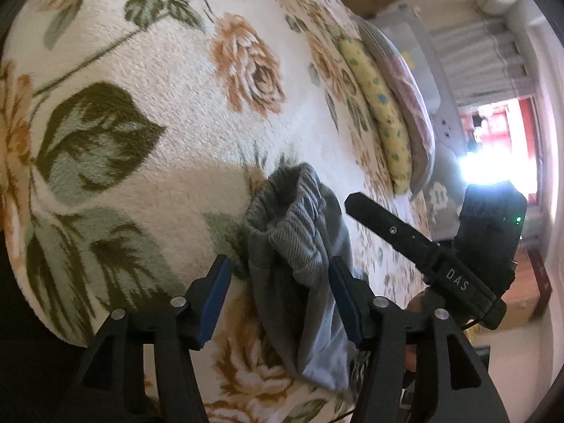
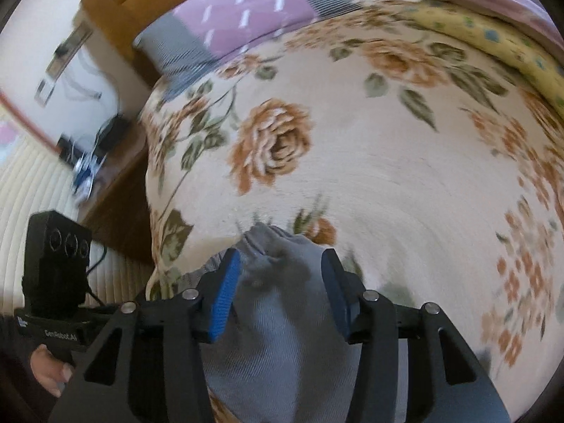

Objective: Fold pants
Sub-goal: 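Grasp the waistband end with both grippers and lift it, then fold the lifted end over the bundle with both grippers and release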

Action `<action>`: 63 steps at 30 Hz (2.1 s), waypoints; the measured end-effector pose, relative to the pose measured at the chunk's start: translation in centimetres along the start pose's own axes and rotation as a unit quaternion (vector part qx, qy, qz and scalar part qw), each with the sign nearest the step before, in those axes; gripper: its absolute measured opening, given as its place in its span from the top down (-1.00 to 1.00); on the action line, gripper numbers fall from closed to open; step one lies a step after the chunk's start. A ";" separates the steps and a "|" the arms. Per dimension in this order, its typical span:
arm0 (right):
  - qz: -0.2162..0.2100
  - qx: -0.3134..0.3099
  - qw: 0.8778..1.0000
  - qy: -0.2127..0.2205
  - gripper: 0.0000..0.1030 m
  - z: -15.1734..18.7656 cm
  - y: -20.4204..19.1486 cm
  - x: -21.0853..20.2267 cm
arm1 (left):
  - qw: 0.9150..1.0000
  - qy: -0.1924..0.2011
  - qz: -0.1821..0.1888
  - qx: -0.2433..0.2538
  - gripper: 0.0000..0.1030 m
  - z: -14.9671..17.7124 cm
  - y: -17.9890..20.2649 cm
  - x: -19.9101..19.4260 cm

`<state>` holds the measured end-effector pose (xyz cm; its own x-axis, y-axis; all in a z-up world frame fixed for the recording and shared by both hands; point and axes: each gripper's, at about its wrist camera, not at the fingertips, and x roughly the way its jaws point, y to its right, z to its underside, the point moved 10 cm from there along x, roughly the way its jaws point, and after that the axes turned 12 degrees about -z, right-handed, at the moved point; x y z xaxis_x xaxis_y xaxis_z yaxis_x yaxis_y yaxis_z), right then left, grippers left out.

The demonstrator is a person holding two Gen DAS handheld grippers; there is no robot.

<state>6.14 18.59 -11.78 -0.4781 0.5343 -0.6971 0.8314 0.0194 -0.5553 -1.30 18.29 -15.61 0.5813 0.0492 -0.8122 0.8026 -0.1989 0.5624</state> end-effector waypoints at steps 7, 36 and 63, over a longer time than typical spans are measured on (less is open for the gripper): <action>-0.055 -0.038 0.993 -0.100 0.03 -1.1 0.1 2.8 | 0.999 -0.005 -0.014 -0.036 -0.21 0.3 -0.1 1.8; -0.088 -0.022 0.993 -0.075 0.44 -1.7 -0.1 0.0 | 0.997 0.004 0.047 0.061 0.31 1.9 4.7 0.7; -0.081 0.046 0.983 0.161 0.44 5.8 3.2 -17.2 | 0.971 0.010 0.070 0.227 0.35 10.8 16.2 -0.2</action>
<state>15.40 4.55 -4.22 -0.4748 0.7708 -0.4247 0.7163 0.0581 -0.6954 10.13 4.53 -8.06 0.6866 0.0083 -0.7270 0.5766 -0.6153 0.5375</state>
